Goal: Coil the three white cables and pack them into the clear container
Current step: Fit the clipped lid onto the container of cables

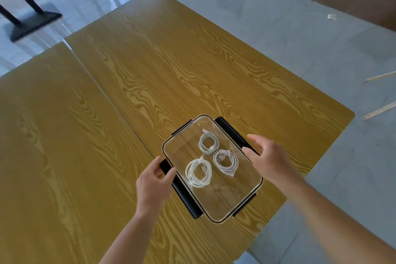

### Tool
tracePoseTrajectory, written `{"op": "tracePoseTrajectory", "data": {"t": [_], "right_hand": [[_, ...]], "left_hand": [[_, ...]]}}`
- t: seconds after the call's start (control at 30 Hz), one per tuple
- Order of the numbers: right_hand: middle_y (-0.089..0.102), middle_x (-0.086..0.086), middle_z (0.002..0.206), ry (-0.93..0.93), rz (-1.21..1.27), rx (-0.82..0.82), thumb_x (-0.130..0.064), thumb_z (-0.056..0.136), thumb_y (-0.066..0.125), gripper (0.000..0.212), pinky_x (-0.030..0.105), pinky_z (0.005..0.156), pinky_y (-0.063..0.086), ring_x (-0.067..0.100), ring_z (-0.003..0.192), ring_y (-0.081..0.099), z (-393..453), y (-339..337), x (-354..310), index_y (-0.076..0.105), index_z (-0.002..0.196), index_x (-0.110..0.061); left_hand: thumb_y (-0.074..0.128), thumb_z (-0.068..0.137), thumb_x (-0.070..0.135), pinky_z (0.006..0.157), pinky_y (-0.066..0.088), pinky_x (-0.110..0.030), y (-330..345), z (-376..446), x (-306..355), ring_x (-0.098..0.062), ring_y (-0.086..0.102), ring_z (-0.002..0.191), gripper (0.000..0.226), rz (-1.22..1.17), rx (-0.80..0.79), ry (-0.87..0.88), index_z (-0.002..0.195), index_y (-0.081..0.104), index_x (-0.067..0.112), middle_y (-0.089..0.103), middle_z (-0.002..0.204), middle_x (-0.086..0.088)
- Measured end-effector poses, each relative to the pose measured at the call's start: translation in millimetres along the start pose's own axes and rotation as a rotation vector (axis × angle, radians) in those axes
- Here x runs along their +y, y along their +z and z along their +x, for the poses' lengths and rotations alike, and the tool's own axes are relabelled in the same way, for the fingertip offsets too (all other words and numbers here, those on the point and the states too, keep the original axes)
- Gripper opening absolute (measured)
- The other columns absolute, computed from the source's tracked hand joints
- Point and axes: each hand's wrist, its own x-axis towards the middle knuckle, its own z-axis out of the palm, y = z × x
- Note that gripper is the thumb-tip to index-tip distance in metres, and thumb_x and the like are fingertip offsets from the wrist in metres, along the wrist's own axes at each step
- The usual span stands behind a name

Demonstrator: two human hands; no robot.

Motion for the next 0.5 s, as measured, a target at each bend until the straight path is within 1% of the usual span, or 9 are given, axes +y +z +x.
{"op": "tracePoseTrajectory", "data": {"t": [0.07,0.13,0.17,0.23,0.27,0.33,0.37,0.43,0.5], "right_hand": [[0.060,0.005,0.140,-0.018,-0.055,-0.055,-0.039,0.094,0.062,0.052,0.029,0.097,0.051,0.021,0.120,0.063,10.3,0.1,-8.5,0.056,0.140,-0.015],[0.063,0.005,0.138,-0.022,-0.085,-0.084,-0.040,0.093,0.064,0.052,0.028,0.091,0.053,0.022,0.109,0.068,15.6,0.8,-12.8,0.057,0.139,-0.016],[0.064,0.005,0.136,-0.028,-0.105,-0.099,-0.039,0.092,0.065,0.052,0.027,0.090,0.053,0.022,0.108,0.069,16.9,1.6,-15.0,0.058,0.138,-0.016],[0.067,0.005,0.131,-0.037,-0.120,-0.119,-0.037,0.092,0.066,0.048,0.027,0.088,0.054,0.021,0.104,0.070,18.9,3.8,-18.1,0.061,0.134,-0.014],[0.070,0.005,0.127,-0.041,-0.119,-0.128,-0.036,0.092,0.066,0.046,0.027,0.088,0.054,0.021,0.103,0.070,20.0,5.8,-19.0,0.063,0.132,-0.014],[0.072,0.004,0.121,-0.034,-0.108,-0.132,-0.033,0.093,0.065,0.042,0.024,0.085,0.053,0.020,0.104,0.069,21.6,9.4,-17.8,0.065,0.130,-0.013],[0.072,0.003,0.121,-0.020,-0.089,-0.127,-0.032,0.093,0.065,0.042,0.022,0.085,0.051,0.019,0.105,0.069,22.6,10.4,-17.0,0.065,0.131,-0.014],[0.073,0.002,0.120,-0.001,-0.043,-0.128,-0.030,0.092,0.065,0.040,0.023,0.086,0.052,0.017,0.106,0.068,25.1,13.1,-14.2,0.066,0.129,-0.015],[0.075,0.000,0.115,0.010,-0.012,-0.134,-0.028,0.092,0.066,0.036,0.024,0.085,0.053,0.015,0.103,0.069,26.8,15.7,-11.0,0.069,0.126,-0.015]], "left_hand": [[0.074,0.085,0.025,0.104,0.048,-0.032,3.4,-14.8,-5.1,-0.005,0.063,0.109,0.052,-0.058,0.012,-0.031,0.135,0.059,0.019,0.069,0.122,0.009],[0.075,0.085,0.030,0.100,0.049,-0.029,9.3,-25.3,-5.7,-0.002,0.063,0.106,0.057,-0.071,0.017,-0.063,0.137,0.057,0.019,0.069,0.120,0.011],[0.076,0.084,0.031,0.095,0.049,-0.025,12.5,-28.4,-5.2,0.001,0.063,0.099,0.056,-0.073,0.019,-0.076,0.136,0.058,0.019,0.069,0.111,0.014],[0.077,0.083,0.028,0.087,0.052,-0.020,18.2,-32.8,-3.1,0.005,0.064,0.085,0.042,-0.105,0.013,-0.093,0.124,0.067,0.023,0.069,0.091,0.021],[0.077,0.082,0.026,0.088,0.055,-0.023,20.9,-33.7,-2.7,0.004,0.066,0.086,0.036,-0.129,0.011,-0.107,0.117,0.070,0.027,0.072,0.089,0.020],[0.077,0.082,0.024,0.090,0.057,-0.026,25.1,-33.7,-2.0,0.004,0.069,0.091,0.036,-0.168,0.015,-0.138,0.117,0.071,0.026,0.074,0.096,0.018],[0.077,0.082,0.023,0.085,0.056,-0.019,26.0,-33.4,-1.5,0.007,0.068,0.089,0.036,-0.182,0.026,-0.150,0.117,0.071,0.024,0.074,0.096,0.018],[0.077,0.083,0.017,0.068,0.049,-0.004,27.3,-33.8,-1.2,0.016,0.064,0.078,0.029,-0.209,0.047,-0.157,0.108,0.069,0.031,0.070,0.089,0.022],[0.075,0.084,0.011,0.060,0.043,0.001,30.7,-32.5,-2.0,0.022,0.060,0.071,0.035,-0.232,0.049,-0.162,0.095,0.060,0.041,0.064,0.084,0.026]]}}
